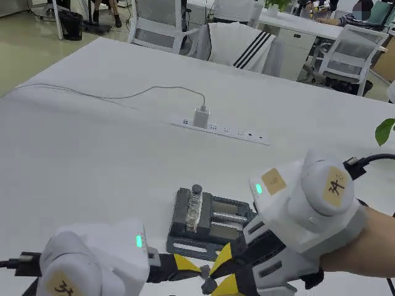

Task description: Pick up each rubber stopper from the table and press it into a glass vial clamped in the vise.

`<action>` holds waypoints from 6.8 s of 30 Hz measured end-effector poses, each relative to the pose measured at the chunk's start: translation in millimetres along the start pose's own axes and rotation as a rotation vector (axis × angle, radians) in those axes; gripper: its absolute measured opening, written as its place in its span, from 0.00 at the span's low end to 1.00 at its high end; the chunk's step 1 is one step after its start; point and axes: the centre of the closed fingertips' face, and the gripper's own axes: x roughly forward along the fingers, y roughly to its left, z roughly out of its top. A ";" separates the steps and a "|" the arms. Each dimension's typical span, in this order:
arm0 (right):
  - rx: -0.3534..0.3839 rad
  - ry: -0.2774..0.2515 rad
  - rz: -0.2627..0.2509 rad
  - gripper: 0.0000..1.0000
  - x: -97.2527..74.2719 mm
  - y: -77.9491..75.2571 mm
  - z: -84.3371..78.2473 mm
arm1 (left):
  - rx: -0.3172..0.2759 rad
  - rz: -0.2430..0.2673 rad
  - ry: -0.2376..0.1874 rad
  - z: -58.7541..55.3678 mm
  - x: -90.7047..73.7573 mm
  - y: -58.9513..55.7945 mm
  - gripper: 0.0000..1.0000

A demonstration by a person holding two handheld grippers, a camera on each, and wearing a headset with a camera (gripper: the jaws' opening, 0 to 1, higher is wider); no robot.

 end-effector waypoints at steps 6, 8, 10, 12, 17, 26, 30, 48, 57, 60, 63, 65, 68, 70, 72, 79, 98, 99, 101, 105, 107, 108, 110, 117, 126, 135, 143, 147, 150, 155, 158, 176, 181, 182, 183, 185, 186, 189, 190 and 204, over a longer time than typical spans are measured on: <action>0.022 0.005 0.005 0.06 1.4 1.0 -3.0 | -0.039 0.052 0.003 -6.8 -3.8 10.3 0.40; 0.025 0.009 -0.005 0.06 1.2 -0.4 -4.0 | -0.054 0.075 0.001 -8.2 -5.2 14.1 0.46; 0.032 0.008 -0.002 0.06 1.0 -0.2 -4.4 | -0.066 0.092 0.006 -10.9 -6.7 17.9 0.53; 0.041 0.013 -0.002 0.06 0.6 -0.6 -5.5 | -0.072 0.113 0.011 -13.7 -8.3 21.8 0.59; 0.043 0.017 -0.016 0.06 -0.6 -4.3 -7.3 | -0.096 0.162 0.017 -19.4 -12.2 29.9 0.78; 0.048 0.033 -0.016 0.06 -0.5 -8.4 -12.2 | -0.124 0.206 0.046 -29.5 -15.8 34.5 0.99; 0.046 0.040 -0.023 0.06 -1.8 -14.4 -14.1 | -0.125 0.214 0.047 -28.8 -17.0 34.5 0.99; -0.027 0.113 -0.029 0.05 -1.9 -42.3 -14.6 | -0.145 0.249 0.030 -28.0 -24.7 34.5 0.99; -0.091 0.177 -0.057 0.05 -10.4 -76.0 -6.9 | -0.149 0.256 0.025 -28.2 -26.5 36.4 0.99; -0.106 0.195 -0.068 0.05 -11.9 -87.1 -5.1 | -0.150 0.256 0.023 -28.9 -26.8 36.3 0.99; -0.113 0.204 -0.086 0.05 -12.6 -98.2 -3.2 | -0.151 0.257 0.026 -31.2 -26.9 36.1 0.99; -0.116 0.208 -0.093 0.05 -13.1 -105.0 -1.0 | -0.154 0.256 0.025 -31.7 -27.0 35.7 0.99; -0.119 0.214 -0.104 0.05 -13.5 -114.0 1.9 | -0.154 0.254 0.026 -32.5 -27.4 34.4 0.99; -0.120 0.218 -0.105 0.05 -12.2 -117.4 2.1 | -0.155 0.255 0.028 -33.4 -27.6 34.7 0.99; -0.126 0.229 -0.113 0.05 -10.9 -122.5 0.6 | -0.159 0.257 0.025 -33.7 -28.0 35.2 0.99; -0.142 0.259 -0.127 0.05 -11.1 -140.3 0.3 | -0.163 0.255 0.026 -35.1 -28.3 36.3 0.99; -0.230 0.319 -0.065 0.05 -6.3 -153.3 2.2 | -0.181 0.247 0.016 -34.9 -21.9 37.3 0.99; -0.238 0.321 -0.056 0.05 -5.0 -153.4 2.9 | -0.182 0.247 0.017 -35.5 -21.9 37.4 0.99; -0.263 0.336 -0.043 0.05 -3.1 -153.8 2.5 | -0.186 0.247 0.018 -36.7 -22.3 38.0 0.99; -0.280 0.347 -0.028 0.05 0.6 -154.6 3.6 | -0.192 0.248 0.019 -39.1 -22.6 39.4 0.99; -0.288 0.355 -0.011 0.05 2.5 -153.2 3.2 | -0.195 0.248 0.019 -40.0 -22.4 39.7 0.99; -0.294 0.358 -0.009 0.05 3.4 -153.2 3.0 | -0.196 0.248 0.021 -40.5 -22.3 39.9 0.99; -0.302 0.369 -0.004 0.05 4.8 -153.4 1.7 | -0.200 0.248 0.020 -41.1 -22.1 40.2 0.99; -0.307 0.384 0.007 0.05 8.4 -154.4 -0.9 | -0.208 0.249 0.020 -43.6 -21.5 40.7 0.99; -0.315 0.407 0.028 0.05 9.6 -154.4 -0.9 | -0.222 0.248 0.020 -47.1 -19.6 39.3 0.99; -0.318 0.427 0.038 0.05 11.2 -154.5 -1.4 | -0.229 0.254 0.017 -48.8 -20.4 40.7 0.99; -0.234 0.372 0.005 0.04 11.1 -157.1 -2.7 | -0.232 0.252 0.015 -48.1 -18.3 40.1 0.99; -0.158 0.332 -0.030 0.04 12.1 -155.4 -1.5 | -0.233 0.251 0.012 -47.7 -17.8 40.0 0.99; -0.139 0.329 -0.045 0.04 12.0 -155.8 -1.6 | -0.231 0.250 0.013 -47.5 -17.1 40.0 0.99; -0.089 0.346 -0.076 0.04 13.1 -155.2 -0.1 | -0.234 0.250 0.009 -46.7 -16.3 40.1 0.99; -0.103 0.347 -0.078 0.04 12.5 -154.3 -0.6 | -0.233 0.250 0.009 -46.7 -16.8 39.5 0.99; -0.248 0.388 -0.053 0.08 12.4 -155.7 -1.6 | -0.239 0.257 0.009 -47.1 -19.5 42.0 0.99; -0.251 0.390 -0.044 0.09 11.8 -155.1 -1.6 | -0.243 0.261 0.010 -47.9 -21.2 43.4 0.99; -0.249 0.389 -0.042 0.10 11.8 -154.7 -1.7 | -0.242 0.262 0.011 -48.1 -21.4 43.5 0.99; -0.251 0.388 -0.042 0.11 11.7 -154.4 -1.7 | -0.243 0.261 0.013 -48.6 -21.5 43.3 0.99; -0.265 0.380 -0.044 0.13 11.0 -154.3 0.0 | -0.242 0.261 0.014 -48.9 -21.8 43.0 0.99; -0.262 0.380 -0.046 0.13 9.4 -154.3 1.3 | -0.243 0.261 0.015 -49.0 -22.0 42.9 0.99; -0.270 0.369 -0.055 0.12 5.2 -156.1 6.4 | -0.242 0.260 0.017 -49.3 -22.0 42.6 0.99; -0.269 0.367 -0.057 0.11 4.1 -156.7 7.8 | -0.241 0.260 0.017 -49.3 -22.1 42.6 0.99; -0.237 0.369 -0.040 0.02 6.6 -156.9 1.9 | -0.243 0.265 0.017 -50.5 -23.5 45.0 0.99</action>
